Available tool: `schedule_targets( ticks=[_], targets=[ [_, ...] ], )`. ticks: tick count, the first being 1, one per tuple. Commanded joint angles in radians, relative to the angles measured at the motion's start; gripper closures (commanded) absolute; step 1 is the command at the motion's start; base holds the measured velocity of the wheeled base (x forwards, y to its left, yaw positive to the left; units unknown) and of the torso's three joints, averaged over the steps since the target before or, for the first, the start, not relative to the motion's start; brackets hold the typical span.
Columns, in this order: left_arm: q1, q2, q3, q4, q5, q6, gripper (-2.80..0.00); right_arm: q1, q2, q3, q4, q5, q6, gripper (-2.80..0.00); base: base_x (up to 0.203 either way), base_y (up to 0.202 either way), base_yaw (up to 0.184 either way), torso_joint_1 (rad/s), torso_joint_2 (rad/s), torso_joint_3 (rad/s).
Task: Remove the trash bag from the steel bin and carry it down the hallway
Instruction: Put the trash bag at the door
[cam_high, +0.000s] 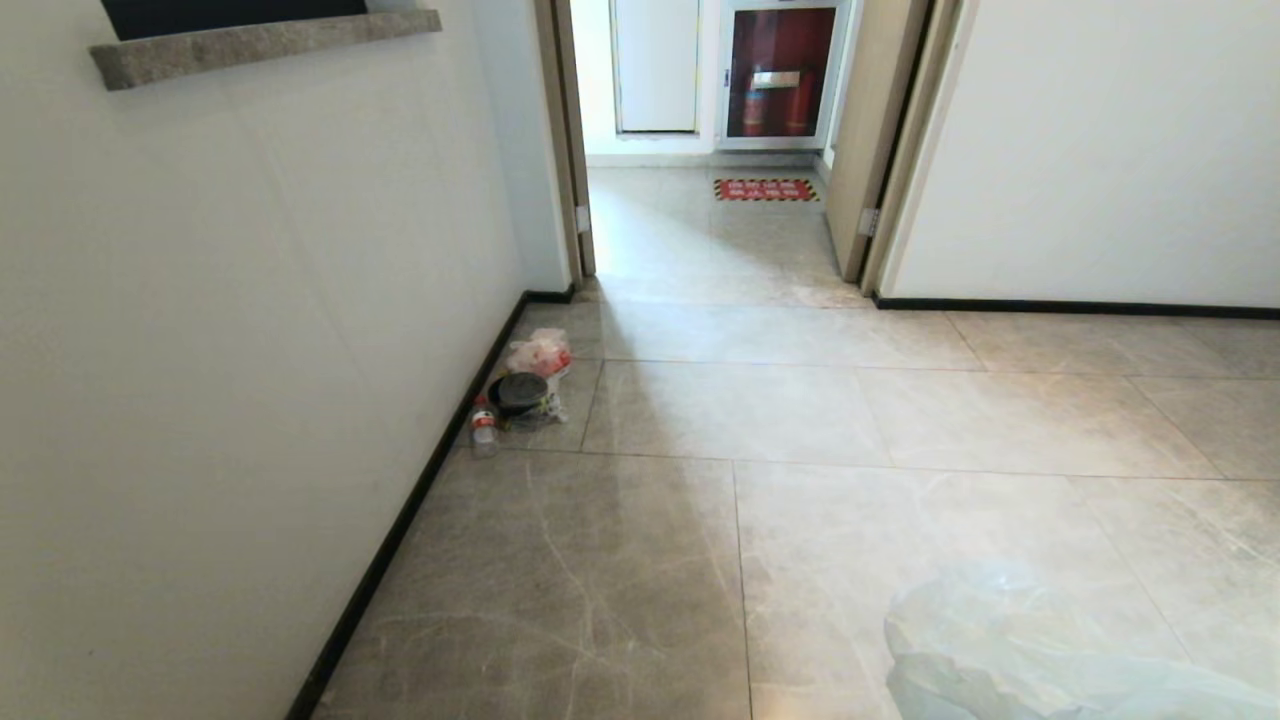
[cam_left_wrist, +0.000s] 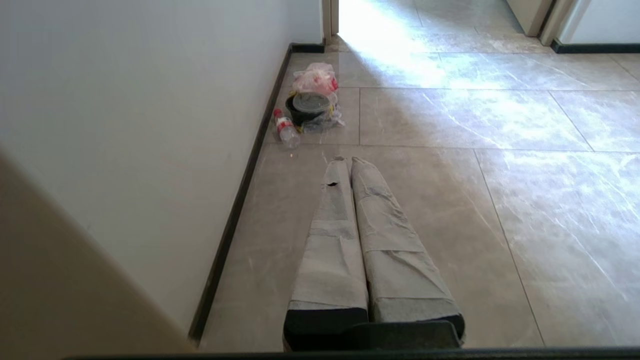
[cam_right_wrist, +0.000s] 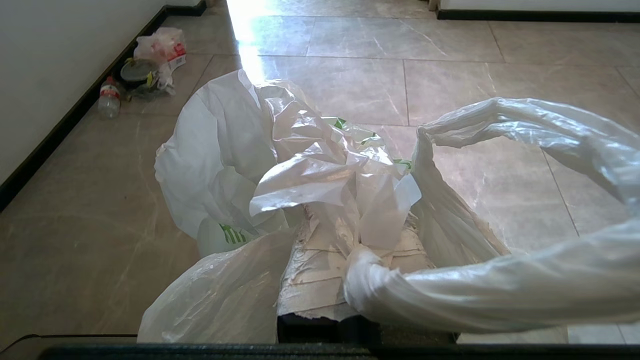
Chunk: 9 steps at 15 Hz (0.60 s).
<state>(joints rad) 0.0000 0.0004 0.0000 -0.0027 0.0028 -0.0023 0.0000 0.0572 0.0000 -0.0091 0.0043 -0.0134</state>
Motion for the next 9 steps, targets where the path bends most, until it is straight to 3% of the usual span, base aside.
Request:
schedule_targets(
  ticks=[1,9],
  targets=[
    [0.000,-0.002,0.002,0.000,-0.001,-0.001,0.00,0.000,0.001,0.001,0.000,0.000,-0.001,0.00,0.194,0.000,0.001,0.001,0.00,0.001],
    [0.000,-0.002,0.002,0.000,-0.001,-0.001,0.00,0.000,0.001,0.002,-0.001,0.000,0.000,0.00,0.197,0.000,0.002,0.003,0.00,0.003]
  ],
)
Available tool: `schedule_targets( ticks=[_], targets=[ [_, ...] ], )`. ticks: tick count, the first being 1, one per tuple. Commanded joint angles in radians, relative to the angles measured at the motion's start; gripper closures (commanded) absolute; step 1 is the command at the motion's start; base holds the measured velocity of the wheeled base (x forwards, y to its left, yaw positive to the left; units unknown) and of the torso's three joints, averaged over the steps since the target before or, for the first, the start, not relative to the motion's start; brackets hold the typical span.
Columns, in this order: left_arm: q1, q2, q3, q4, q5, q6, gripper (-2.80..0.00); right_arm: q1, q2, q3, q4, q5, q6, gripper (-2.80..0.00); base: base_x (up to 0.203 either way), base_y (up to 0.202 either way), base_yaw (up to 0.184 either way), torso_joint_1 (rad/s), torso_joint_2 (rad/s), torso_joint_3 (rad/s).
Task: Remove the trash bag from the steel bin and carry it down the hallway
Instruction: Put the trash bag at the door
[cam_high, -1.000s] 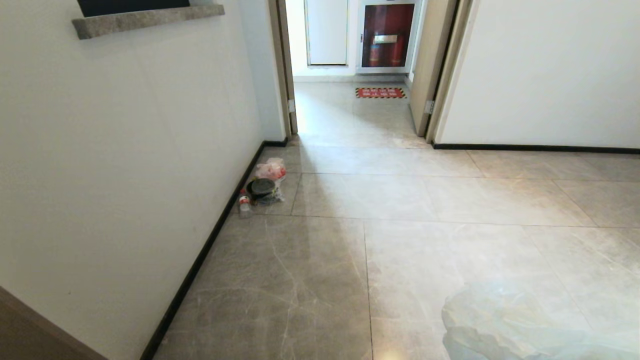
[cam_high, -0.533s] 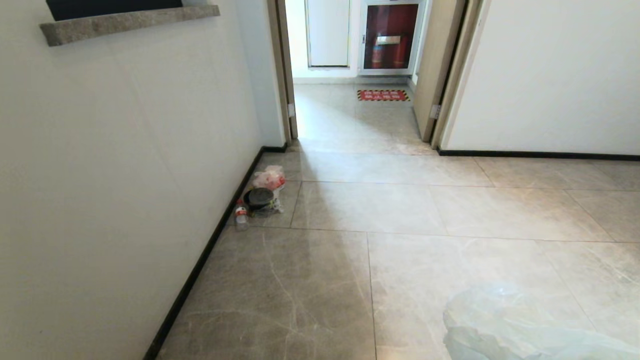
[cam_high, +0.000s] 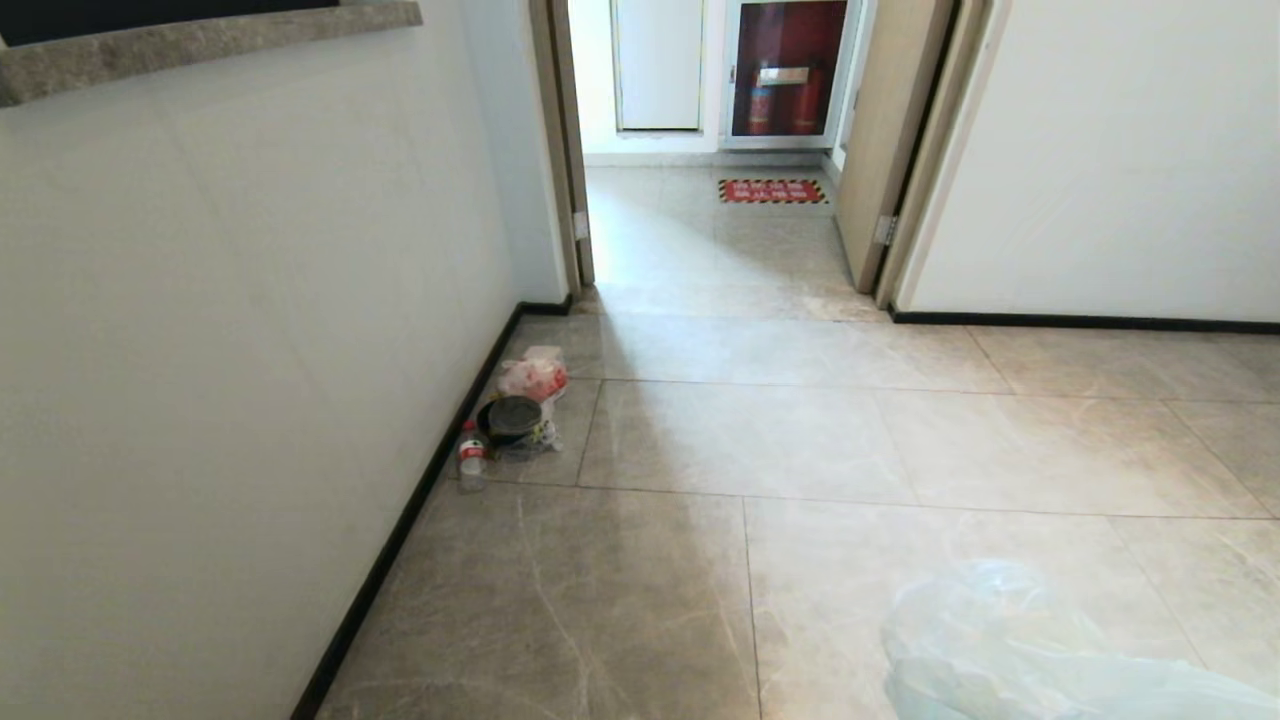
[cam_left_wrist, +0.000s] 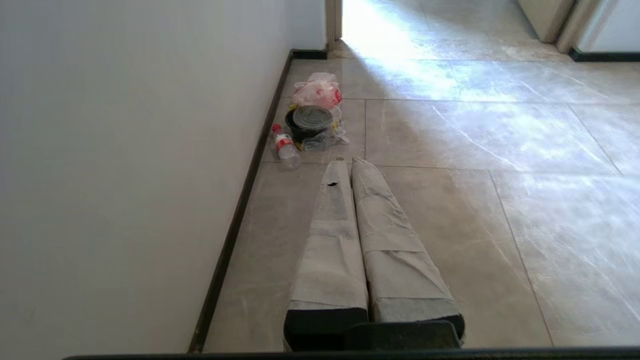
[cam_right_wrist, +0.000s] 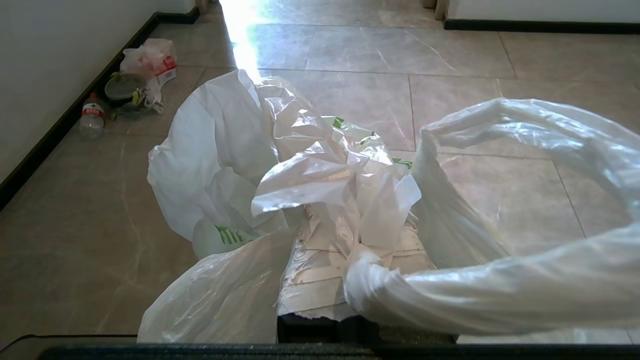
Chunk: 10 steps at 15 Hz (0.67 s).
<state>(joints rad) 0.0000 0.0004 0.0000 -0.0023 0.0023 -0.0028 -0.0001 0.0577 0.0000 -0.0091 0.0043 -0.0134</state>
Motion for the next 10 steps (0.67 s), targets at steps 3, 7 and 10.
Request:
schedule_targets(
  ticks=[3,7,10],
  targets=[
    [0.000,-0.002,0.002,-0.001,0.001,0.000,0.00,0.000,0.001,0.002,-0.002,-0.001,0.001,0.00,0.193,0.000,0.002,0.000,0.00,0.002],
    [0.000,-0.002,0.001,-0.001,0.000,0.000,0.00,0.000,0.001,0.002,-0.001,-0.001,0.000,0.00,0.188,0.000,-0.001,0.001,0.00,0.003],
    [0.000,-0.002,0.002,-0.001,0.001,0.000,0.00,0.000,0.001,0.002,0.000,-0.001,0.000,0.00,0.193,0.000,0.001,0.003,0.00,0.002]
  ],
)
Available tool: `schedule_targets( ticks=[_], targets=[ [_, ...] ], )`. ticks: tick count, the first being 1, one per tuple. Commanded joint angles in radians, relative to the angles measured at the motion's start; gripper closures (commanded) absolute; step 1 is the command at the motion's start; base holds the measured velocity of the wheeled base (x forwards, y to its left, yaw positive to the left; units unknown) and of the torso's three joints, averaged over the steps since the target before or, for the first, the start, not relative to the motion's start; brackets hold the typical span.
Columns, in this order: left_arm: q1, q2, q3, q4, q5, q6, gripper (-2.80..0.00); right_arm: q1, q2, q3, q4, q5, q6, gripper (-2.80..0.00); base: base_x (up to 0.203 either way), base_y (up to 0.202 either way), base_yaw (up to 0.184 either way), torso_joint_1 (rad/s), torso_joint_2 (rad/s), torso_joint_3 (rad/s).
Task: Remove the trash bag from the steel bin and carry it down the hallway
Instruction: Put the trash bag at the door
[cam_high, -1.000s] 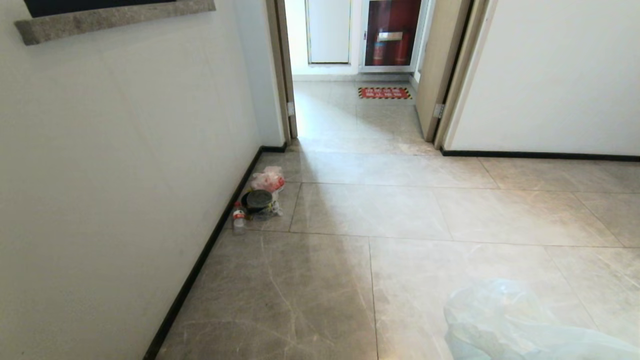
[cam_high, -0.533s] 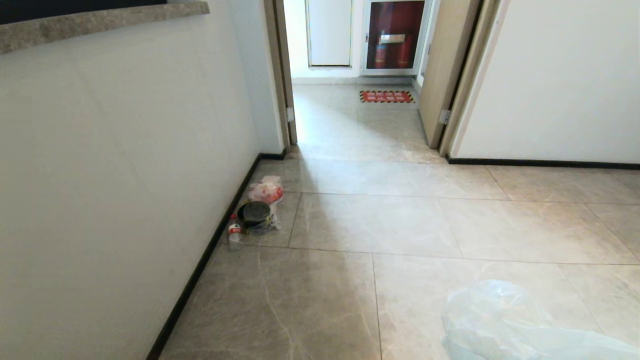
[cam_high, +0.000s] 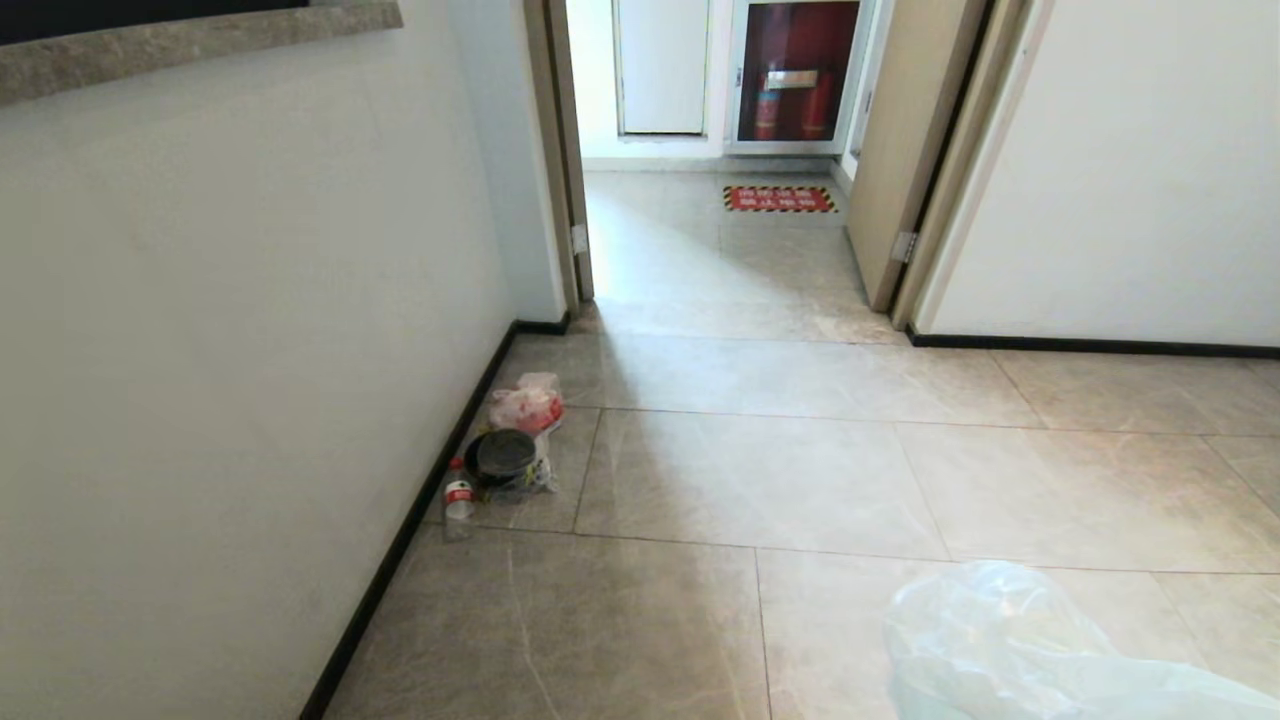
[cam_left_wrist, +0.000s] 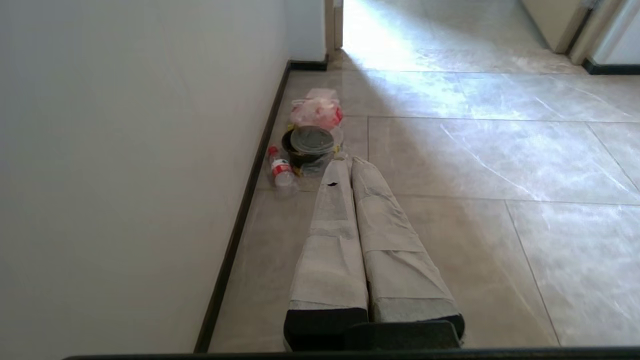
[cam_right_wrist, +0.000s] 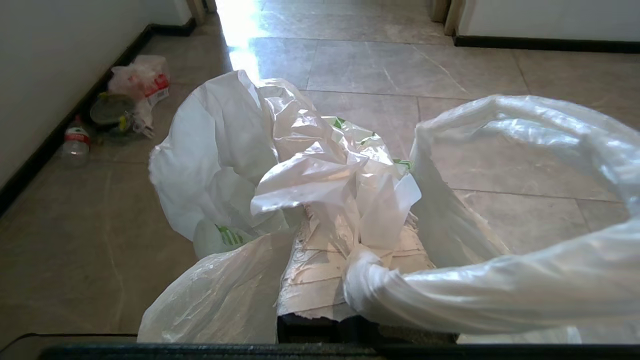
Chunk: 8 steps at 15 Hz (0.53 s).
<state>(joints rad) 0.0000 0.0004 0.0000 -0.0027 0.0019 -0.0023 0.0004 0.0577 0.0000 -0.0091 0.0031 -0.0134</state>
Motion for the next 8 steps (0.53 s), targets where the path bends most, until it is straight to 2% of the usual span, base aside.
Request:
schedule_targets(
  ticks=[1,8],
  targets=[
    [0.000,-0.002,0.002,0.000,0.001,-0.001,0.00,0.000,0.001,0.002,0.000,0.000,0.000,0.00,0.179,0.000,0.004,-0.002,0.01,0.003],
    [0.000,-0.002,0.002,0.000,0.001,-0.001,0.00,0.000,0.001,0.002,0.000,0.000,0.000,0.00,0.193,0.000,0.001,0.002,0.00,0.002]
  ],
)
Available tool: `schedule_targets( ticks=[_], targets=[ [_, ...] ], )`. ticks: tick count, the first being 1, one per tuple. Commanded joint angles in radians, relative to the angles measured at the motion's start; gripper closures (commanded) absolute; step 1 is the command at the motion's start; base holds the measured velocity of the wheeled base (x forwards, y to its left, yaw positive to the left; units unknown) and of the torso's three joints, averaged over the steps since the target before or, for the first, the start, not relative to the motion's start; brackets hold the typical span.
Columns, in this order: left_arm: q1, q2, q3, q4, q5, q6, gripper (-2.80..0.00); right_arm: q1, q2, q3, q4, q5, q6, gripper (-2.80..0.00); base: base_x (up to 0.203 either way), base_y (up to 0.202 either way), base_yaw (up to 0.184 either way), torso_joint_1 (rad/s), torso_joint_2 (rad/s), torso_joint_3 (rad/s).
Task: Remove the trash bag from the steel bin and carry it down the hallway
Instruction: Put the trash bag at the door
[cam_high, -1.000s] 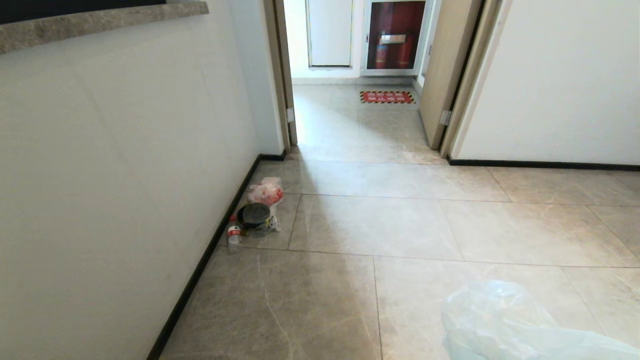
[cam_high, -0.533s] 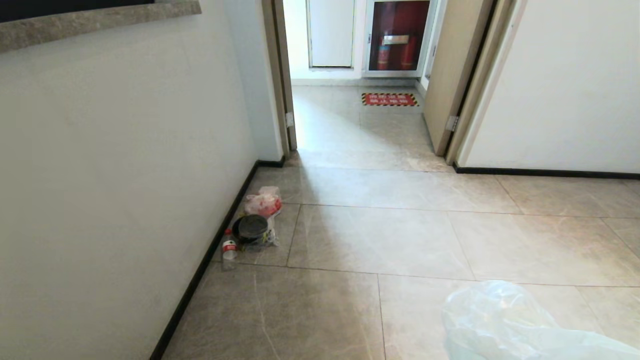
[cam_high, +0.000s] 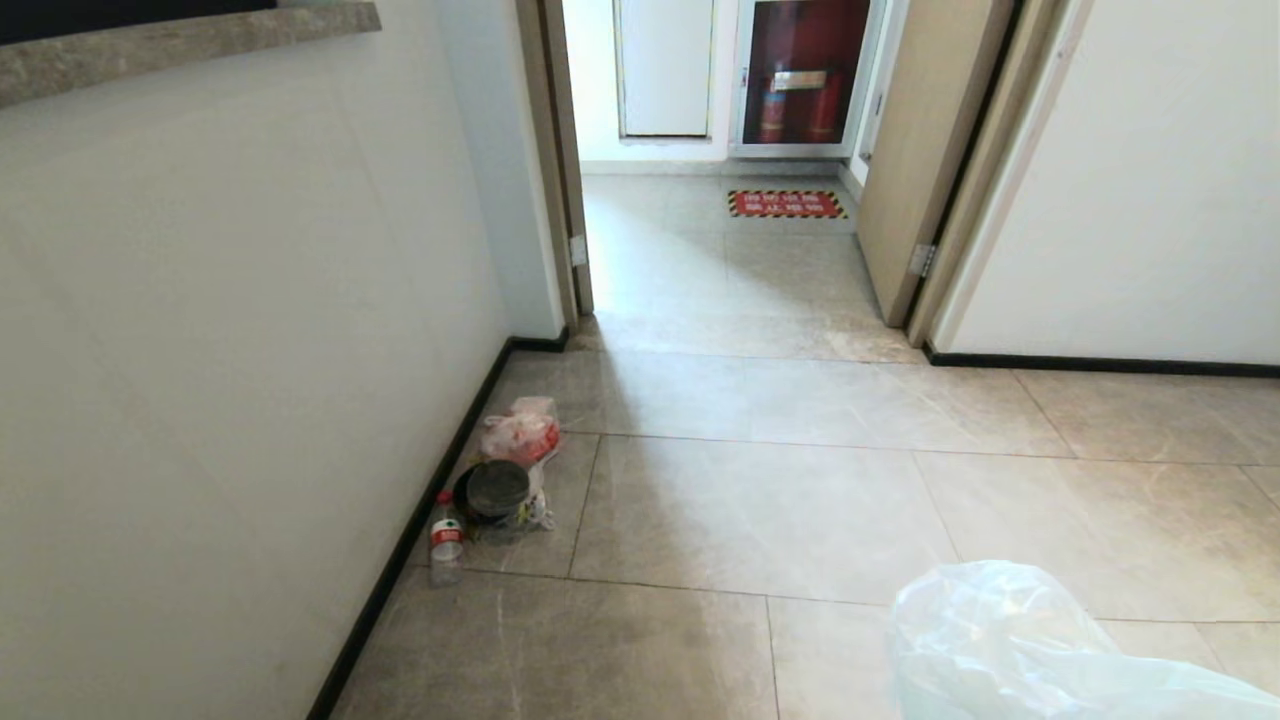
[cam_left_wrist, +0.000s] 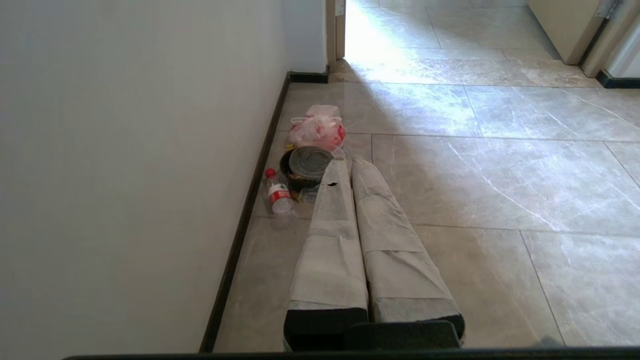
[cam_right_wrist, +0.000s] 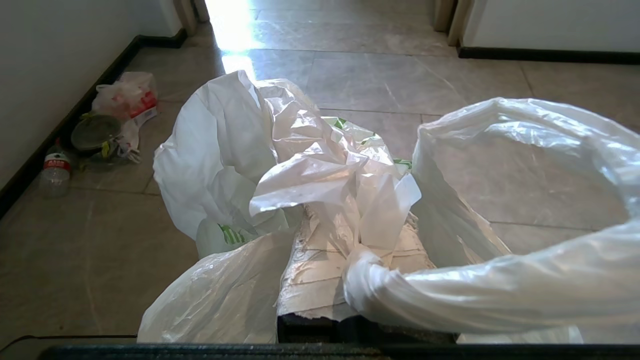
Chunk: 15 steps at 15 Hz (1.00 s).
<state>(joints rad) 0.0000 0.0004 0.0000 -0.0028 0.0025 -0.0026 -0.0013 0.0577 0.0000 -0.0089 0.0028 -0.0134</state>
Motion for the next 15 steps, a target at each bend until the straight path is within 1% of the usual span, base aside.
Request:
schedule_targets(
  ticks=[1,15],
  targets=[
    [0.000,-0.002,0.002,0.000,-0.001,0.000,0.00,0.001,0.001,0.002,0.000,0.000,0.000,0.00,0.191,0.000,0.000,0.000,0.00,0.004],
    [0.000,-0.002,0.002,0.000,0.000,-0.002,0.00,0.001,0.001,0.002,0.000,0.000,0.000,0.00,0.194,0.000,0.001,0.003,0.00,0.002]
  ],
)
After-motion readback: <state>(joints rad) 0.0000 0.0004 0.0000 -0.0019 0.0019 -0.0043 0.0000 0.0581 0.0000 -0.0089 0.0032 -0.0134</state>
